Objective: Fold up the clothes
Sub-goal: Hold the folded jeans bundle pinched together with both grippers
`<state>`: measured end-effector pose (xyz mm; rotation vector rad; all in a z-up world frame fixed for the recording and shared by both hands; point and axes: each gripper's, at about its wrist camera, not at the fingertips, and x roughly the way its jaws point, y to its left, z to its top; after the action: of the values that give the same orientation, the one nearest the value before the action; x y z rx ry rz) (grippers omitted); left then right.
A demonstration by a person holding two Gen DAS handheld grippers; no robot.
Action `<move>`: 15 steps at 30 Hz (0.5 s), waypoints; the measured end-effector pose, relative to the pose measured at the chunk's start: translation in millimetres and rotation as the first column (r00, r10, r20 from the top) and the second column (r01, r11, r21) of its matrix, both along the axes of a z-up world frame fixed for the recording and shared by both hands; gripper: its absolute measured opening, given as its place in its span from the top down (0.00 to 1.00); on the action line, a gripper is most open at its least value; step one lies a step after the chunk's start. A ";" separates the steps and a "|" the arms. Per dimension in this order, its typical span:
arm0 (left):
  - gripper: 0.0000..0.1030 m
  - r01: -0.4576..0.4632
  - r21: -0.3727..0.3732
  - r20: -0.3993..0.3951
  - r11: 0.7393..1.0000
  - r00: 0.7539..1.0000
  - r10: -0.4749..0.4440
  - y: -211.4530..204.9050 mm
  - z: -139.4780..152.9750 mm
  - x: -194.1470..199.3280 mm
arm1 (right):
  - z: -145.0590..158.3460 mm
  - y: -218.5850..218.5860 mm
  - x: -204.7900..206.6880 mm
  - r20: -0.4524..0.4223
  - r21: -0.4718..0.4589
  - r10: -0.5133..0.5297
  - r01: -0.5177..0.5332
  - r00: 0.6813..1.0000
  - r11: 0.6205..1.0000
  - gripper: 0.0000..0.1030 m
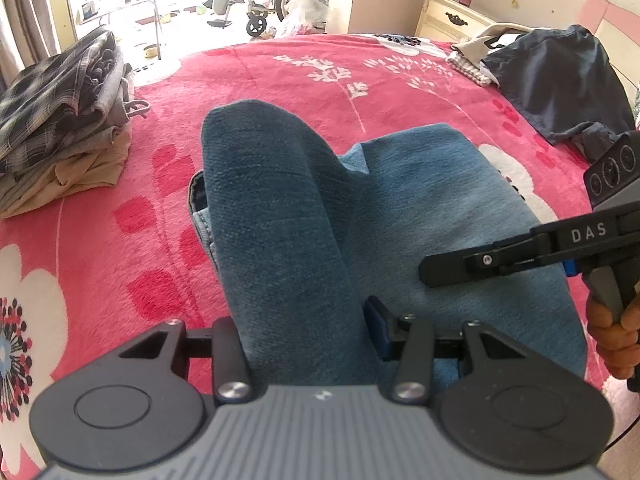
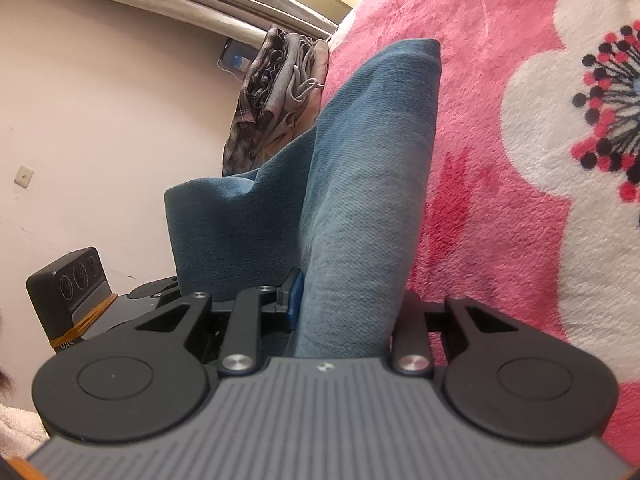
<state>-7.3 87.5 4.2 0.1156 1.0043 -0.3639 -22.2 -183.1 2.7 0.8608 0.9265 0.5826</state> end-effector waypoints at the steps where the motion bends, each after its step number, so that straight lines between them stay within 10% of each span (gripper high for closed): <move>1: 0.54 -0.001 -0.001 0.001 1.000 1.000 0.001 0.6 0.3 -0.3 | 0.5 0.5 0.0 0.001 -0.001 0.001 -0.001 1.000 1.000 0.75; 15: 0.54 -0.016 0.001 0.054 1.000 0.998 0.016 14.7 27.7 -0.3 | 23.5 12.7 10.4 0.048 -0.003 0.027 -0.027 0.998 1.000 0.75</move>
<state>-7.6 102.3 31.9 0.1180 0.9518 -0.3437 -11.8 -170.5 26.2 0.8301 0.8963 0.6231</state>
